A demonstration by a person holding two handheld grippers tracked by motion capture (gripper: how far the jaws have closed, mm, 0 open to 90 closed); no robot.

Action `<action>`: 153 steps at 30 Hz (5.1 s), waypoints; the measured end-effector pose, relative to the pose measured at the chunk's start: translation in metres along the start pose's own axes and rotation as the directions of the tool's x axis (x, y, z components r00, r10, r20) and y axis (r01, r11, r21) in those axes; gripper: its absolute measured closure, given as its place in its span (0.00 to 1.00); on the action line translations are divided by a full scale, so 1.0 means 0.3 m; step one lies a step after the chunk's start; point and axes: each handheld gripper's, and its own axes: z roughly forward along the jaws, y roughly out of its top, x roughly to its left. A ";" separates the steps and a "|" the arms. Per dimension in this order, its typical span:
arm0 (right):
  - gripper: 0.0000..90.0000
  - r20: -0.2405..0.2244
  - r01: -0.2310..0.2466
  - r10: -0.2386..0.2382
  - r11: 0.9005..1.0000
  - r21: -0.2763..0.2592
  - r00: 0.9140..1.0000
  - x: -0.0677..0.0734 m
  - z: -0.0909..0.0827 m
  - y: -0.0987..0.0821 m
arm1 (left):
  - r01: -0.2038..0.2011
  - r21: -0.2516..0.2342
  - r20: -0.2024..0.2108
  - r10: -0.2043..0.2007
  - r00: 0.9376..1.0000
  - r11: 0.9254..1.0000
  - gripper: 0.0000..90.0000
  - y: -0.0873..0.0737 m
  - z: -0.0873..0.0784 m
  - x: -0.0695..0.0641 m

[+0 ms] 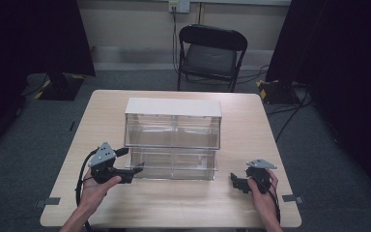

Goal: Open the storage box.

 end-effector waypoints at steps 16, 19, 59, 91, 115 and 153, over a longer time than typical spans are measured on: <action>0.12 0.000 0.000 0.000 1.000 0.000 1.000 0.000 0.000 0.000 | 0.001 -0.014 -0.008 -0.002 1.000 1.000 0.17 0.011 0.000 -0.001; 0.12 0.000 0.000 0.000 1.000 0.000 1.000 0.000 0.000 0.000 | 0.002 -0.011 -0.009 -0.003 1.000 1.000 0.17 0.018 0.000 0.000; 0.11 0.000 0.001 -0.001 1.000 0.001 1.000 0.000 0.000 0.000 | -0.002 -0.033 0.006 0.002 1.000 0.999 0.15 0.058 0.009 -0.008; 0.12 0.000 0.001 -0.001 1.000 0.001 1.000 0.000 0.000 0.000 | 0.008 -0.070 0.005 -0.008 1.000 0.997 0.12 0.102 -0.003 -0.007; 0.11 0.001 0.000 0.000 1.000 0.001 1.000 0.000 0.000 0.000 | 0.034 -0.063 0.019 -0.033 0.999 0.997 0.09 0.115 0.004 0.001; 0.11 0.000 0.001 -0.001 1.000 0.001 1.000 0.000 0.000 0.000 | 0.027 -0.061 0.021 -0.025 0.999 0.998 0.07 0.121 0.002 0.001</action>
